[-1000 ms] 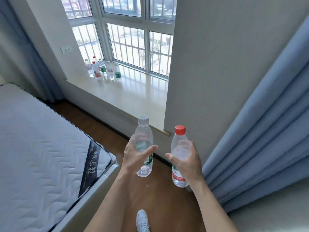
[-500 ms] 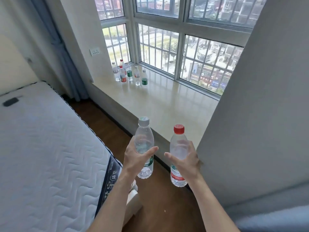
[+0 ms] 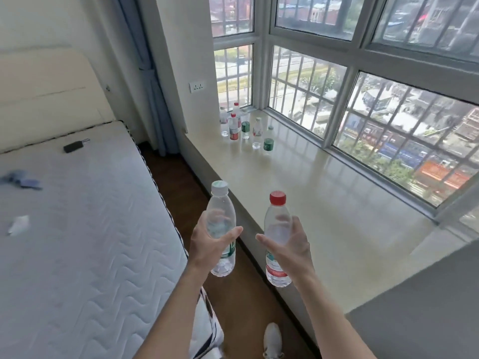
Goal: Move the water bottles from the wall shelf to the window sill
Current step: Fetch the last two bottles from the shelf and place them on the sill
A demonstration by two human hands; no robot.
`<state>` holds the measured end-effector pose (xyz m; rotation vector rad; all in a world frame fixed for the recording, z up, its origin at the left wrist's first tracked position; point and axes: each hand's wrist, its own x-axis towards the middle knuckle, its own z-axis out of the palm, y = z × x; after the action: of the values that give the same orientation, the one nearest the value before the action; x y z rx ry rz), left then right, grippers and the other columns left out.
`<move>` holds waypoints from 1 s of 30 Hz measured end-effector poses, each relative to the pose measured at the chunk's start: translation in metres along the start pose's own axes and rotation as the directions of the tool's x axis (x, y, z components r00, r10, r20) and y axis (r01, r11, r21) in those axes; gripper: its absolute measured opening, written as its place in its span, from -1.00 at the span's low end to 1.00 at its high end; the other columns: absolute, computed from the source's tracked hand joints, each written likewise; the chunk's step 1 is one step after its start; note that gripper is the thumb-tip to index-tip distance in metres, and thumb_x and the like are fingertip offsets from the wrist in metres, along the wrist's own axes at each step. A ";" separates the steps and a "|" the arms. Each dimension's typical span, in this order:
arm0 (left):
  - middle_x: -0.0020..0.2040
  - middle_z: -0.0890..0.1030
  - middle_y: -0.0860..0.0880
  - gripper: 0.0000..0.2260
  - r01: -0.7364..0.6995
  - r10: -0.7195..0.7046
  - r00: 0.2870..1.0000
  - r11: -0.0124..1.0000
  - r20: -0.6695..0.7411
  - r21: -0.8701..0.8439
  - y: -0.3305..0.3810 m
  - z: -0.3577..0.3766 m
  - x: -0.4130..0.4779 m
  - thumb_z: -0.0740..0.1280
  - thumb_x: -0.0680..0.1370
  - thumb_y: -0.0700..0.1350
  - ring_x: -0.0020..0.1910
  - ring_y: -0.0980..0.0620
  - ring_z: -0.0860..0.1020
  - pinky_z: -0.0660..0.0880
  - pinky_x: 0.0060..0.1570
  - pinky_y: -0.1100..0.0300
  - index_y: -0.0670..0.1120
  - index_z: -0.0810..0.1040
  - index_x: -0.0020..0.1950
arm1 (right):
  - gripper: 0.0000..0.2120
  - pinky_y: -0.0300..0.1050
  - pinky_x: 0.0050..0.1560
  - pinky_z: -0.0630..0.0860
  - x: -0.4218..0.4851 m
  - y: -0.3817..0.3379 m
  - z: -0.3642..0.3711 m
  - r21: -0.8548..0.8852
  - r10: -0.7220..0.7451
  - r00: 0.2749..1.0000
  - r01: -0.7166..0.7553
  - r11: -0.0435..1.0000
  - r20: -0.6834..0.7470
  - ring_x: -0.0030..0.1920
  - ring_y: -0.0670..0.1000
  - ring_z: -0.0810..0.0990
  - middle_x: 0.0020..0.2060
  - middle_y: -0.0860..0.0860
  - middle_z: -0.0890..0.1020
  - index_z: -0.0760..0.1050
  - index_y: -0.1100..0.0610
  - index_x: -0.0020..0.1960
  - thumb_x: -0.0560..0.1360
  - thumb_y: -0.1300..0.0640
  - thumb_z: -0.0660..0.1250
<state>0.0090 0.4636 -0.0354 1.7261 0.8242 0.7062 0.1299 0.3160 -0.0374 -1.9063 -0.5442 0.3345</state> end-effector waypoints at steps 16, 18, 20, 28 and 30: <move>0.01 0.61 0.11 -0.67 0.067 -0.069 0.944 0.998 -0.323 -0.018 0.018 0.012 0.183 0.60 0.32 0.02 0.08 0.12 0.57 0.39 0.02 0.45 0.00 0.59 -0.02 | -0.48 -0.15 -0.07 0.44 0.226 -0.034 0.078 0.051 -0.087 0.967 0.077 0.996 0.240 -0.05 -0.10 0.57 -0.08 -0.19 0.56 0.41 -0.02 0.14 0.31 -0.07 0.59; 0.01 0.62 0.12 -0.64 0.097 -0.103 0.931 0.995 -0.351 -0.037 0.012 0.001 0.195 0.55 0.26 0.13 0.08 0.14 0.57 0.45 0.10 0.25 0.07 0.58 -0.03 | -0.53 -0.15 -0.08 0.46 0.237 -0.037 0.098 0.074 -0.086 0.954 0.068 0.995 0.288 -0.06 -0.17 0.58 -0.09 -0.18 0.59 0.42 -0.06 0.09 0.31 -0.05 0.59; 0.00 0.62 0.13 -0.63 0.126 -0.134 0.911 0.991 -0.391 -0.045 0.004 -0.011 0.210 0.51 0.22 0.21 0.08 0.14 0.57 0.48 0.18 0.09 0.12 0.57 -0.05 | -0.54 -0.19 -0.09 0.46 0.248 -0.041 0.119 0.079 -0.092 0.937 0.069 0.994 0.338 -0.05 -0.21 0.57 -0.08 -0.18 0.59 0.43 -0.07 0.09 0.32 -0.05 0.59; 0.01 0.58 0.15 -0.65 0.208 -0.231 0.853 0.973 -0.467 -0.101 -0.034 -0.071 0.308 0.51 0.25 0.14 0.09 0.12 0.55 0.48 0.12 0.13 0.20 0.49 -0.04 | -0.54 -0.40 -0.18 0.36 0.331 -0.070 0.229 0.080 -0.138 0.892 0.115 0.990 0.431 -0.05 -0.26 0.54 -0.09 -0.24 0.55 0.39 -0.10 0.09 0.35 -0.04 0.58; 0.02 0.57 0.15 -0.62 0.216 -0.248 0.842 0.969 -0.479 -0.122 -0.044 -0.091 0.343 0.50 0.25 0.14 0.09 0.09 0.56 0.46 0.03 0.23 0.18 0.47 -0.01 | -0.52 -0.39 -0.16 0.37 0.357 -0.082 0.262 0.075 -0.149 0.888 0.129 0.989 0.435 -0.03 -0.26 0.54 -0.07 -0.24 0.55 0.38 -0.12 0.11 0.34 -0.08 0.58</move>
<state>0.1312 0.7999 -0.0297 1.3663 1.3236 1.0115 0.2951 0.7346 -0.0562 -1.7388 -0.9622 0.6870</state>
